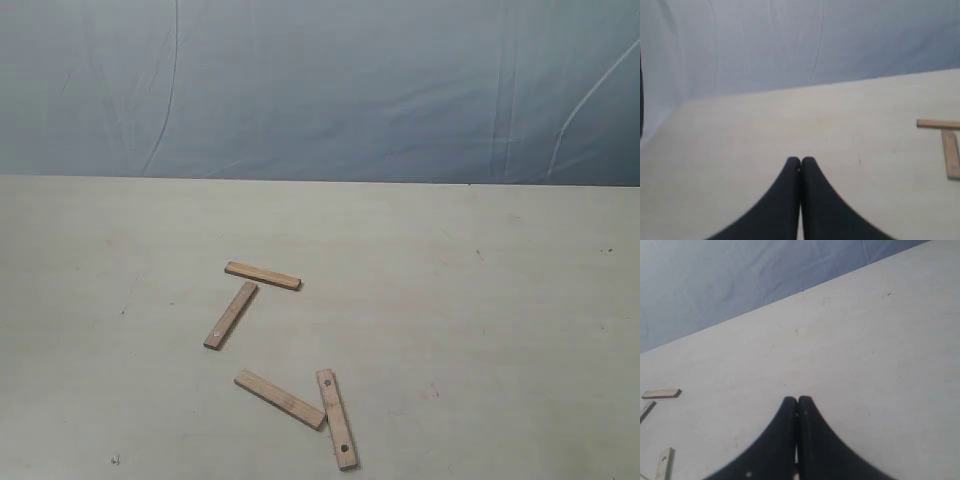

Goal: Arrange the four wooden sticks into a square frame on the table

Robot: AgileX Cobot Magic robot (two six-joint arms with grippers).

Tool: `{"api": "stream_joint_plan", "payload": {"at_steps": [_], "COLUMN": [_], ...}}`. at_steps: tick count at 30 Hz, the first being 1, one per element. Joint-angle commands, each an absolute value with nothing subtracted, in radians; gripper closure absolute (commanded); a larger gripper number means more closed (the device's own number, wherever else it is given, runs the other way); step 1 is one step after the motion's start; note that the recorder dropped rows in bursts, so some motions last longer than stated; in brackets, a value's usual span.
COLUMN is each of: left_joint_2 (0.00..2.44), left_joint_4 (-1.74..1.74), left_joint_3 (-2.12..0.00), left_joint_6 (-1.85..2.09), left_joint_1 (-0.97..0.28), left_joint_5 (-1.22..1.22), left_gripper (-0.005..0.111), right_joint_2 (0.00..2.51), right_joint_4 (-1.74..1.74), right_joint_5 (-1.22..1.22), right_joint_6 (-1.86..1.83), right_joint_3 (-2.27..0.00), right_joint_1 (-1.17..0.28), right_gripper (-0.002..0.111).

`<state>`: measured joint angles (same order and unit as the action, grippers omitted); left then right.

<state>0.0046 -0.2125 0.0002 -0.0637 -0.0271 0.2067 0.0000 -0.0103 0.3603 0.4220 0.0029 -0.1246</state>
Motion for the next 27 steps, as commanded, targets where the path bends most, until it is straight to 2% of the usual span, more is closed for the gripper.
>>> {"api": "stream_joint_plan", "payload": {"at_steps": [1, 4, 8, 12, 17, 21, 27], "left_joint_2": [0.0, 0.0, 0.0, 0.0, 0.139, 0.356, 0.709], "left_joint_4": [-0.227, -0.135, -0.098, -0.088, -0.174, -0.313, -0.612], "left_joint_3": [0.0, 0.0, 0.0, -0.062, -0.297, -0.483, -0.746], "left_joint_6": [-0.072, -0.142, -0.591, -0.562, -0.537, -0.546, -0.621], "left_joint_1": [-0.033, -0.033, -0.033, -0.033, -0.033, -0.033, -0.064], "left_joint_5": [-0.07, -0.313, -0.542, -0.699, -0.629, -0.517, 0.017], "left_gripper": [0.107, 0.107, 0.107, 0.107, 0.107, 0.107, 0.107], "right_joint_2": [0.0, 0.0, 0.0, 0.0, 0.0, 0.0, 0.0], "right_joint_4": [-0.015, -0.015, -0.015, -0.015, -0.015, -0.015, -0.015], "right_joint_5": [0.356, 0.356, 0.356, 0.356, 0.356, 0.356, 0.356], "right_joint_6": [0.42, 0.42, 0.42, 0.42, 0.42, 0.42, 0.42], "right_joint_3": [0.0, 0.0, 0.0, 0.0, 0.0, 0.0, 0.0], "right_joint_1": [-0.129, -0.129, -0.129, -0.129, -0.129, -0.129, -0.129], "right_gripper": [0.109, 0.109, 0.109, 0.109, 0.109, 0.109, 0.109]}}
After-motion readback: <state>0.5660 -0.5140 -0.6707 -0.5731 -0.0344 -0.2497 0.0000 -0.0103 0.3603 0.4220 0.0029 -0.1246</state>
